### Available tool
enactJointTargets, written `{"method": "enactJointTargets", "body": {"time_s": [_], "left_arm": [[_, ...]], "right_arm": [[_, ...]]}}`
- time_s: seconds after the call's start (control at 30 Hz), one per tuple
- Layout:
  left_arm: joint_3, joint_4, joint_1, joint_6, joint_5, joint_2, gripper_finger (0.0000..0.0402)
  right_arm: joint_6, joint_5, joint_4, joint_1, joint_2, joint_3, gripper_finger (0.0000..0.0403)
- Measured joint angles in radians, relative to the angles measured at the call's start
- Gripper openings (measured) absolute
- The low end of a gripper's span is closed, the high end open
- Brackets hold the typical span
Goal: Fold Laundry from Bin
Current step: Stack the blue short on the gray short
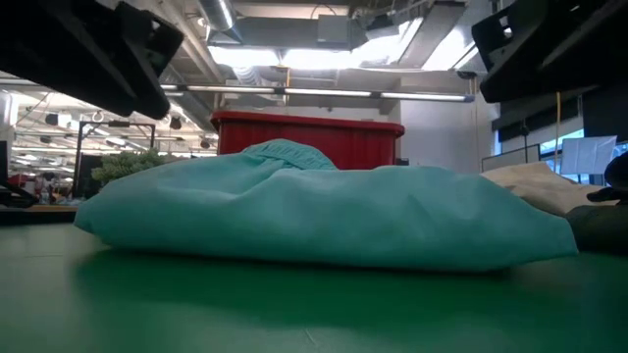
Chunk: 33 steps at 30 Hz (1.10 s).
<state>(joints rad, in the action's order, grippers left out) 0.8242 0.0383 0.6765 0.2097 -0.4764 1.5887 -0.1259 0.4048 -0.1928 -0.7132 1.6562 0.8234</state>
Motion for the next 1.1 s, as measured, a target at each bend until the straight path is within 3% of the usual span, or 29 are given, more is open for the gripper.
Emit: {"method": "enactJointTargets", "body": {"time_s": [0.23,0.43,0.7,1.1], "left_arm": [[0.000,0.009,-0.033,-0.066,0.019,0.000,0.0158],[0.000,0.159,-0.043,-0.154,-0.007,0.011,0.0183],[0.000,0.055,-0.042,-0.239,-0.032,0.009,0.0185],[0.000,0.006,-0.067,-0.188,-0.025,0.080,0.0185]], "right_arm": [[0.057,-0.014,0.021,-0.001,0.000,0.000,0.0231],[0.193,0.020,0.045,0.000,0.036,0.001,0.0279],[0.301,0.183,0.047,0.001,0.162,0.035,0.0319],[0.359,0.276,0.055,0.048,0.271,0.094,0.0339]]}}
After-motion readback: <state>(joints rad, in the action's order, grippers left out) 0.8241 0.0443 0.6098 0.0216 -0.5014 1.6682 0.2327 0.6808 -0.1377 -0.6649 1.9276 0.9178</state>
